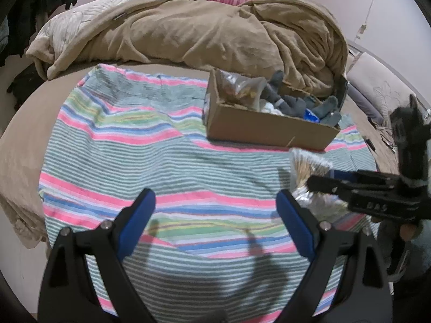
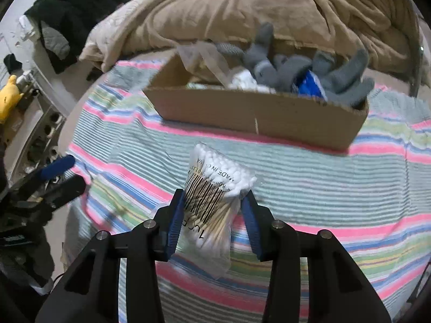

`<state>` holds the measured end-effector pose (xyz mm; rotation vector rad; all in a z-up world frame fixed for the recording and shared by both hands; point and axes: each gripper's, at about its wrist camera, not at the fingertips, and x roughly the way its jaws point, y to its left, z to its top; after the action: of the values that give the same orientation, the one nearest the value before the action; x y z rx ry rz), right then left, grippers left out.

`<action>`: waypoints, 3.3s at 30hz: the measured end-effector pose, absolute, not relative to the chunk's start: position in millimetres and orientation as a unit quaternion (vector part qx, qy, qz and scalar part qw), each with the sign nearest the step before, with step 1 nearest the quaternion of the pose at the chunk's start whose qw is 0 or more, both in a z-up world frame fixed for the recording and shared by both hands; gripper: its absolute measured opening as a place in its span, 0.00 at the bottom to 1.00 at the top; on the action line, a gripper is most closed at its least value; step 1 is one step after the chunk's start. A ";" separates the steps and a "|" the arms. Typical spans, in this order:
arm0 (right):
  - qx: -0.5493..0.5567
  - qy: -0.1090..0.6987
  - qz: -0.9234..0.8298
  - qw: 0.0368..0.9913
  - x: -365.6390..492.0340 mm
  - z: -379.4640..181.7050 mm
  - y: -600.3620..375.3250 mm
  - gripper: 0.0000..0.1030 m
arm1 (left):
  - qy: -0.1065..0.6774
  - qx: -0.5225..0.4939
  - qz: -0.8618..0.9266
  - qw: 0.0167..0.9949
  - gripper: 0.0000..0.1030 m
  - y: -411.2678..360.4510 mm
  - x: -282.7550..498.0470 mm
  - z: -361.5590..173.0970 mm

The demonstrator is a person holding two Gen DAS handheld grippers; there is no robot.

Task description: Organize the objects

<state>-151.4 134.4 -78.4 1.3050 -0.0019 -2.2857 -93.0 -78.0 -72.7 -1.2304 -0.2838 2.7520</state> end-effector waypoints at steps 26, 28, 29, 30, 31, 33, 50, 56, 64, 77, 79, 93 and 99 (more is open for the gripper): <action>0.401 0.001 -0.878 0.262 -250.4 -17.4 134.0 0.43 | -0.078 -0.384 0.919 0.055 0.89 -78.6 -144.2 -59.1; 0.406 0.005 -0.875 0.265 -255.6 -24.9 128.3 0.43 | -0.078 -0.381 0.920 0.052 0.89 -80.8 -152.6 -59.2; 0.409 0.008 -0.873 0.267 -258.0 -29.2 125.2 0.43 | -0.078 -0.379 0.921 0.050 0.89 -82.0 -157.3 -59.2; 0.412 0.011 -0.871 0.269 -260.8 -33.5 122.6 0.43 | -0.078 -0.378 0.921 0.048 0.89 -83.3 -160.8 -59.6; 0.416 0.013 -0.868 0.271 -263.3 -37.8 119.9 0.43 | -0.079 -0.377 0.922 0.046 0.89 -84.2 -165.1 -59.9; 0.424 0.016 -0.863 0.274 -267.4 -45.8 115.0 0.42 | -0.080 -0.373 0.923 0.044 0.89 -86.5 -175.1 -59.9; 0.438 0.028 -0.856 0.272 -279.8 -72.4 101.5 0.44 | -0.088 -0.388 0.917 0.040 0.89 -84.9 -217.9 -75.8; 0.432 0.019 -0.862 0.266 -269.0 -64.1 108.6 0.59 | -0.088 -0.384 0.919 0.033 0.89 -85.0 -200.1 -64.1; 0.405 0.014 -0.877 0.258 -234.8 -36.2 126.2 0.76 | -0.090 -0.377 0.921 0.036 0.89 -73.2 -169.3 -41.8; 0.383 0.010 -0.894 0.233 -163.0 -5.0 166.2 0.76 | -0.079 -0.364 0.926 0.058 0.89 -38.8 -109.3 -12.5; 0.381 0.007 -0.896 0.229 -151.3 -2.7 172.0 0.76 | -0.077 -0.362 0.927 0.062 0.89 -33.8 -98.5 -8.9; 0.351 0.010 -0.913 0.209 -77.7 14.3 192.0 0.76 | -0.069 -0.351 0.932 0.067 0.89 -12.1 -37.5 1.5; 0.336 0.008 -0.920 0.202 -51.3 17.6 198.7 0.76 | -0.073 -0.328 0.940 0.064 0.89 -9.3 -13.8 8.3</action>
<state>-51.3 198.7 17.6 0.9387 0.0226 -2.5686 -13.8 -9.3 8.3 -0.9906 -0.2193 2.8379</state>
